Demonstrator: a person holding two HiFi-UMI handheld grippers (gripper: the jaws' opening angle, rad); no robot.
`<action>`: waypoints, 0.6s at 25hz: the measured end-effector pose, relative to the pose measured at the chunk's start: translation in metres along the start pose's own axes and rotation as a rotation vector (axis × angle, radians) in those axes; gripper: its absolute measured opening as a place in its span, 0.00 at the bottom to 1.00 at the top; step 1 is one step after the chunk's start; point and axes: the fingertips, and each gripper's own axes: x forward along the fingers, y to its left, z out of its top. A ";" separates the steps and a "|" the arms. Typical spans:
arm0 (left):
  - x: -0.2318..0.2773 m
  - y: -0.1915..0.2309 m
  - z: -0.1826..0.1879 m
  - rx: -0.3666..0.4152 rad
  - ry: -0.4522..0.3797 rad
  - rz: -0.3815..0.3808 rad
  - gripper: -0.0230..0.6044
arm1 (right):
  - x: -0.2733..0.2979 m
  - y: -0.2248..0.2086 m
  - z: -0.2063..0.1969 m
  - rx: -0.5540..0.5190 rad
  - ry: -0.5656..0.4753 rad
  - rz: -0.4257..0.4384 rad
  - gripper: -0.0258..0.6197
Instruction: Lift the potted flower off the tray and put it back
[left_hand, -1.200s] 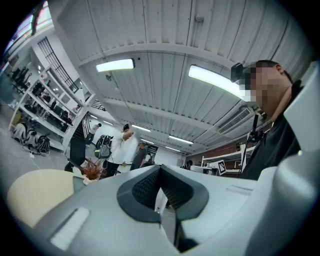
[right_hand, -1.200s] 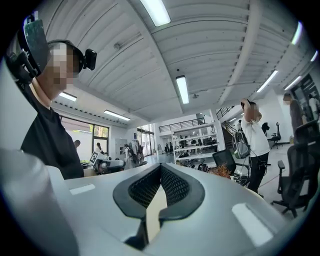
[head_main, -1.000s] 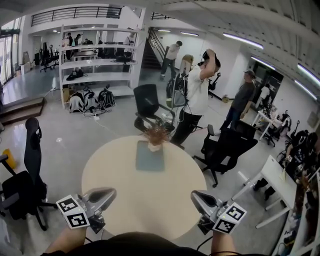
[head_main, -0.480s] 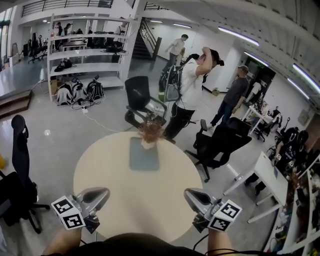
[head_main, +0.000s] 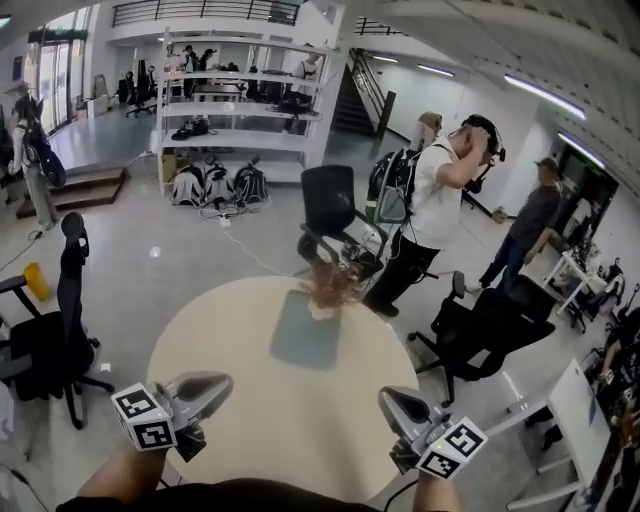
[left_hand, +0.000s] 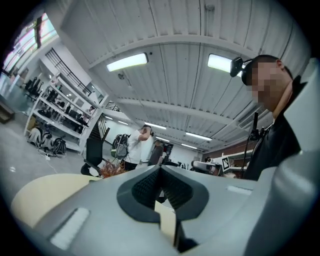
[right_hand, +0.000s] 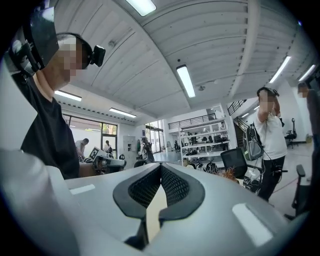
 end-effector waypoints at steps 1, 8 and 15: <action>0.007 0.000 -0.007 0.007 0.007 0.022 0.03 | 0.002 -0.013 -0.004 -0.020 -0.003 0.014 0.06; -0.010 0.036 -0.024 -0.003 0.053 0.182 0.03 | 0.041 -0.028 -0.043 0.061 -0.022 0.099 0.06; 0.023 0.115 -0.028 0.010 0.117 0.113 0.05 | 0.072 -0.026 -0.064 0.157 0.009 0.006 0.06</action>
